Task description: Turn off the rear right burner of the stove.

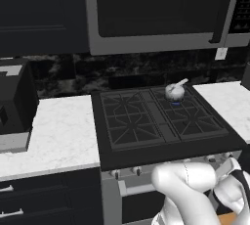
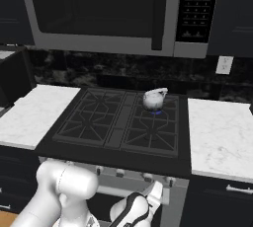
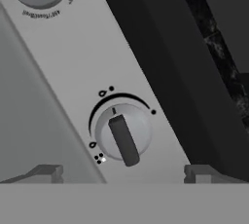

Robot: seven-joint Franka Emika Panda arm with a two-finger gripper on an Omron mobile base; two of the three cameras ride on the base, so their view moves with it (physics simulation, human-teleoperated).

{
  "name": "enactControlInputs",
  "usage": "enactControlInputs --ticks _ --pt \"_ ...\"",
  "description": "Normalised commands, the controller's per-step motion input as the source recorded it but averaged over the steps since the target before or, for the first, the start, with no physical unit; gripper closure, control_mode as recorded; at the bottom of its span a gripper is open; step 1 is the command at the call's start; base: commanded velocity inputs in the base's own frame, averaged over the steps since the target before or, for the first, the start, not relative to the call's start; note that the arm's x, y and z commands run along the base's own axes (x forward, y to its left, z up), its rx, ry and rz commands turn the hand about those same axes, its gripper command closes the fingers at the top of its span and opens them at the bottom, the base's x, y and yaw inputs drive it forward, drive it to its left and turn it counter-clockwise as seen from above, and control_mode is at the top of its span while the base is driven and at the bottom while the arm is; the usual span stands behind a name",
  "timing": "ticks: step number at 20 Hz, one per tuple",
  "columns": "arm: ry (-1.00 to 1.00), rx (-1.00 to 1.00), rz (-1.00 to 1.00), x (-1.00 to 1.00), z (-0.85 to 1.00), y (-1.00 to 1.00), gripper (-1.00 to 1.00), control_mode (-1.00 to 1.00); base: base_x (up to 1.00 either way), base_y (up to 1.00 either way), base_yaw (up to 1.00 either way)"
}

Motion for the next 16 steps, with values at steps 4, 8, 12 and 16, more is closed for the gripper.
enactControlInputs --ticks 4,8,12,16 --pt "-0.03 -0.08 0.02 0.0 0.0 0.29 -1.0 -1.0 0.0 0.0 0.0" --pt "-0.04 -0.05 0.02 0.0 0.02 0.17 -1.0 -1.0 0.0 0.0 0.0" --pt "0.0 0.0 0.0 0.0 0.08 0.0 -1.0 -1.0 0.0 0.0 0.0" --pt "-0.01 0.0 0.0 0.02 0.35 0.0 -1.0 -1.0 0.0 0.0 0.0"
